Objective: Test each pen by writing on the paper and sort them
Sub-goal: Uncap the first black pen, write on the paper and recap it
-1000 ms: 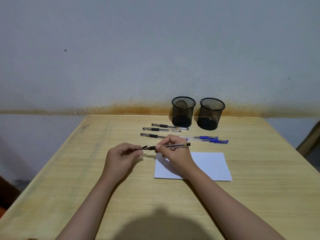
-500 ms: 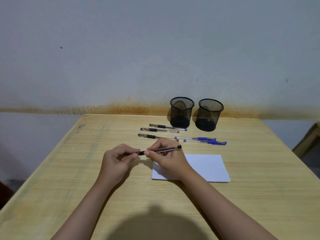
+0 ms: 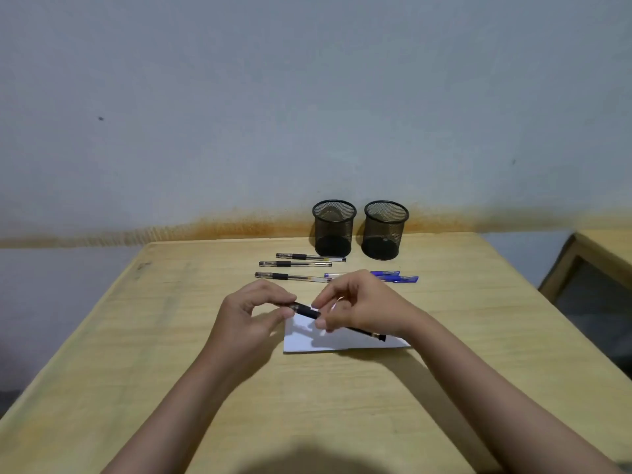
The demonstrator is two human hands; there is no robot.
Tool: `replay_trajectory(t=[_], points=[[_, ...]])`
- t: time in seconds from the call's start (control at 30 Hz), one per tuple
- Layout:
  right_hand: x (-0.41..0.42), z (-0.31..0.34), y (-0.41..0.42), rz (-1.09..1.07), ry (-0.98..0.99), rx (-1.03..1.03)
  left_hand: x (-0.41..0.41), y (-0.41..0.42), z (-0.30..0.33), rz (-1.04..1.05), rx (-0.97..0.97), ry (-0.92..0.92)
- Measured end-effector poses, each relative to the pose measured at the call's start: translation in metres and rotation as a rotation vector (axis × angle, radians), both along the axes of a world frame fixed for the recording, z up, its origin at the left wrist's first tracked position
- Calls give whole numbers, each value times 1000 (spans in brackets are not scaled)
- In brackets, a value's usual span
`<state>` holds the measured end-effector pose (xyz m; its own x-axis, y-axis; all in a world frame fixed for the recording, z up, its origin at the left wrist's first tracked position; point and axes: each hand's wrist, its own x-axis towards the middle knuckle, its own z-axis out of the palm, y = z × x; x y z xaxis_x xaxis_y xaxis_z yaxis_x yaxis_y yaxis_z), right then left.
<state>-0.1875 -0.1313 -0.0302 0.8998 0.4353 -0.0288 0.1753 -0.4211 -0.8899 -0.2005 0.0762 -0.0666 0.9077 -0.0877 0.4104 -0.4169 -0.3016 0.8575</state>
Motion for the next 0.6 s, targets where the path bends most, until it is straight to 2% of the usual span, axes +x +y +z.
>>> replay_trajectory(t=[0.1, 0.23, 0.43, 0.6], points=[[-20, 1, -23, -166, -90, -166, -6, -28, 2, -14, 112, 17], [-60, -6, -80, -422, -191, -290, -15, -77, 1, -118, 193, -71], [-142, -21, -177, -844, -159, -422, -33, -188, -11, -460, 251, -90], [-214, -38, -242, -1134, -81, -528, -50, -281, -32, -766, 476, -172]])
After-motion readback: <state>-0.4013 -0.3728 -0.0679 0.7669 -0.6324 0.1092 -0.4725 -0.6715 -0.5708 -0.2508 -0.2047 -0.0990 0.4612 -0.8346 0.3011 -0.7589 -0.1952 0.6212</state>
